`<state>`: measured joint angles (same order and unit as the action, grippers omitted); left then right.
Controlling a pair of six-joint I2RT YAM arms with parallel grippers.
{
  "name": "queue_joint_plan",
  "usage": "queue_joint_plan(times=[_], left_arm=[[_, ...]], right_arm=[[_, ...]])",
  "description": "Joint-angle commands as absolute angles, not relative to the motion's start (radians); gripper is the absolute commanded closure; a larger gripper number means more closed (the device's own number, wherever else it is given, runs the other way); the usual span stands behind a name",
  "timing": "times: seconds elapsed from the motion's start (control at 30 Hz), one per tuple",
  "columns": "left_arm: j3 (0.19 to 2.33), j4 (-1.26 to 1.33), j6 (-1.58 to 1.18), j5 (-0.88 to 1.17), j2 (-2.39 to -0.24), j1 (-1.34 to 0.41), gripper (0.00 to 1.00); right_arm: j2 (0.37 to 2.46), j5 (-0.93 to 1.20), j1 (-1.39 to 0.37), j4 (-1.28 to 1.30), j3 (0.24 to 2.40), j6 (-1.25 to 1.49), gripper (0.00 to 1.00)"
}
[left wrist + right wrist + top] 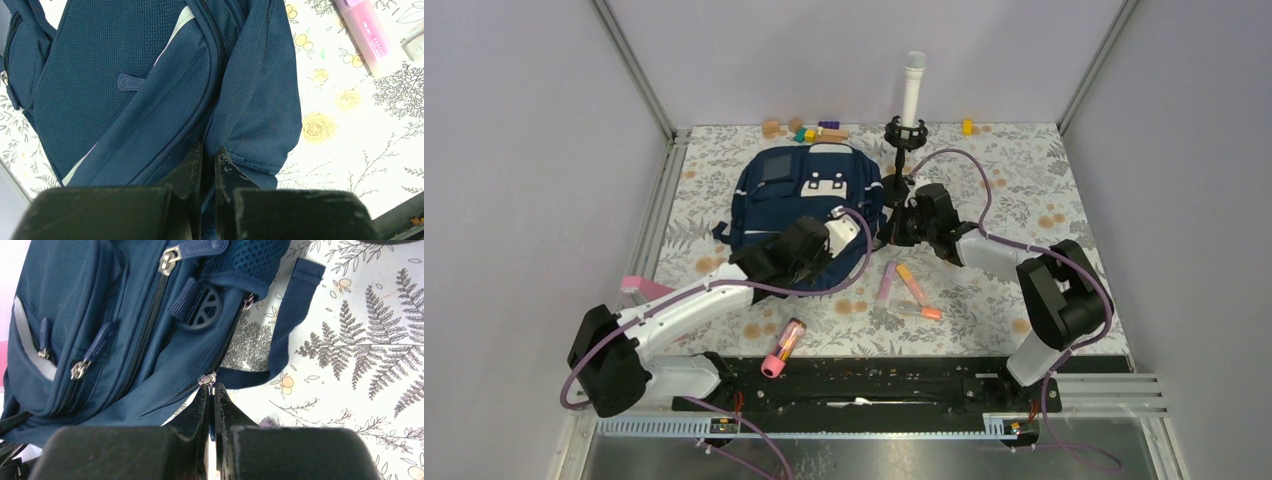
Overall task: Pack the student bag
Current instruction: Zip the student bag at the center of the board.
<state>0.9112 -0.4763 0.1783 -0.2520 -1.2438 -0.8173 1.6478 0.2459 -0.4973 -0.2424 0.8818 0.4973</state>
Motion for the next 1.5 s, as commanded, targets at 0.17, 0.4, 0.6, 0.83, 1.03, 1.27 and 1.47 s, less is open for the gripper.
queue_joint_plan(times=[0.17,0.4,0.6,0.83,1.03,1.27,1.47], left_arm=[[0.887,-0.487,0.164,-0.332,-1.080,-0.792,1.00],[0.883,-0.450,0.163,-0.296,-1.012,-0.792,1.00],[0.914,-0.436,0.167,-0.263,-0.993,-0.792,1.00],[0.938,-0.434,0.178,-0.222,-0.990,-0.792,1.00],[1.065,-0.442,0.166,-0.186,-1.117,-0.792,1.00],[1.247,-0.469,0.162,-0.119,-1.320,-0.790,1.00],[1.297,-0.493,0.147,-0.132,-1.408,-0.787,0.77]], right_arm=[[1.731,0.133,-0.427,-0.214,0.996,0.474,1.00],[1.772,0.134,-0.417,-0.188,1.060,0.466,1.00],[1.793,0.116,-0.406,-0.155,1.092,0.432,1.00],[1.788,0.103,-0.394,-0.121,1.105,0.398,1.00],[1.717,0.170,-0.391,-0.126,1.090,0.372,1.00],[1.660,0.190,-0.391,-0.020,1.128,0.280,0.89],[1.558,0.169,-0.389,-0.008,1.101,0.227,0.41]])
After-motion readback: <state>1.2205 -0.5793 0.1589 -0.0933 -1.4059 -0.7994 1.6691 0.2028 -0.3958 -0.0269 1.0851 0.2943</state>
